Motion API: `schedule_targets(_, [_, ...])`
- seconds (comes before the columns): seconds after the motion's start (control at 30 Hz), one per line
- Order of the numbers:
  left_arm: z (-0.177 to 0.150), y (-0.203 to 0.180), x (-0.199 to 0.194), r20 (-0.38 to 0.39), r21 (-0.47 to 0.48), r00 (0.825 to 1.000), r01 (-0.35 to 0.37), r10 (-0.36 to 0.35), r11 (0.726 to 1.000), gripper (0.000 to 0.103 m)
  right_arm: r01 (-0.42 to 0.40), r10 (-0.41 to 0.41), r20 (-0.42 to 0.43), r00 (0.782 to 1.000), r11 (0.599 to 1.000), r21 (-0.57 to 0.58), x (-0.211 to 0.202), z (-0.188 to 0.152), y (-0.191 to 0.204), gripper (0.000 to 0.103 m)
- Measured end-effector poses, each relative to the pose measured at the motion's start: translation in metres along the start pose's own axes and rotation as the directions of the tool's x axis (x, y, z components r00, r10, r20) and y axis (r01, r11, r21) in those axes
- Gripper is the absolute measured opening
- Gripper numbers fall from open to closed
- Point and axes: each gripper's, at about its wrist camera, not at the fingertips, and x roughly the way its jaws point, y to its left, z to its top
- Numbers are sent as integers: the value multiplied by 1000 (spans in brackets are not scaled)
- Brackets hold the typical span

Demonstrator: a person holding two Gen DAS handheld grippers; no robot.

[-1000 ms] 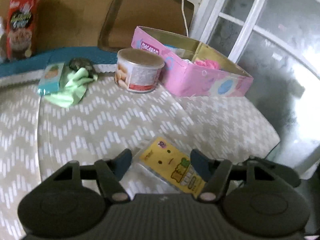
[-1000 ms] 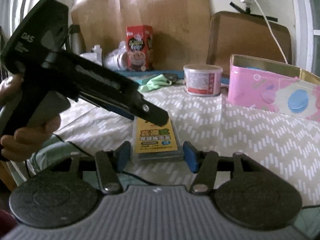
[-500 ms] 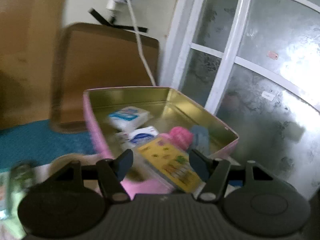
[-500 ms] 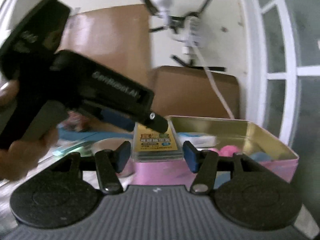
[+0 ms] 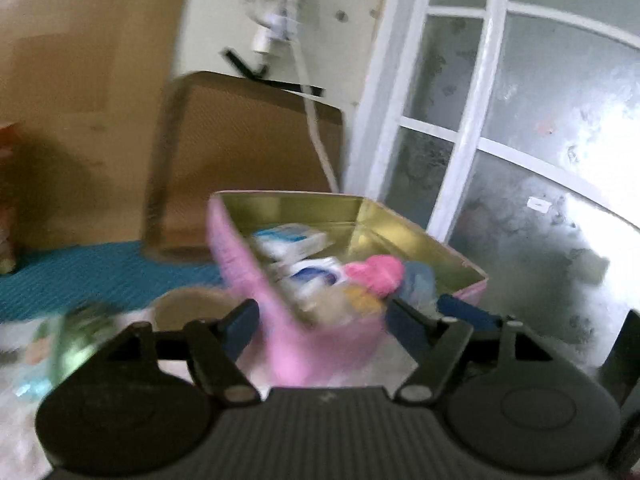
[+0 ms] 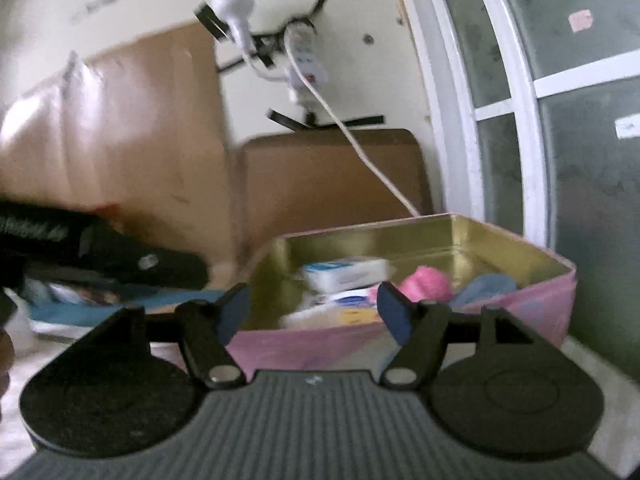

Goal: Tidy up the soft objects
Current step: 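Lower the yellow sponge card into the pink tin and release, then grasp the teal pineapple box with the right gripper and set it nearer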

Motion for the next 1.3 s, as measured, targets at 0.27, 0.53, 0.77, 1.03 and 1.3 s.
schedule_targets(0.27, [-57,111,-68,-59,-51,911,-411,408,910,75,-300,289,-241,927,954,-11,27,-19,86,28])
schedule_targets(0.53, [-88,172,-104,-60,-150,825,-564,562,812,76,-353,300,-374,877,932,-79,117,-24,193,47])
schedule_targets(0.77, [-90,172,-119,67,-205,834,-525,547,826,83,-257,144,-522,841,955,-151,200,-47,245,60])
schedule_targets(1.03, [-96,200,-142,117,-386,849,-439,515,811,86,-525,309,-577,756,812,-255,144,-57,263,52])
schedule_targets(1.3, [-93,196,-122,19,-291,930,-346,367,892,86,-583,382,-576,723,784,-213,44,-60,193,48])
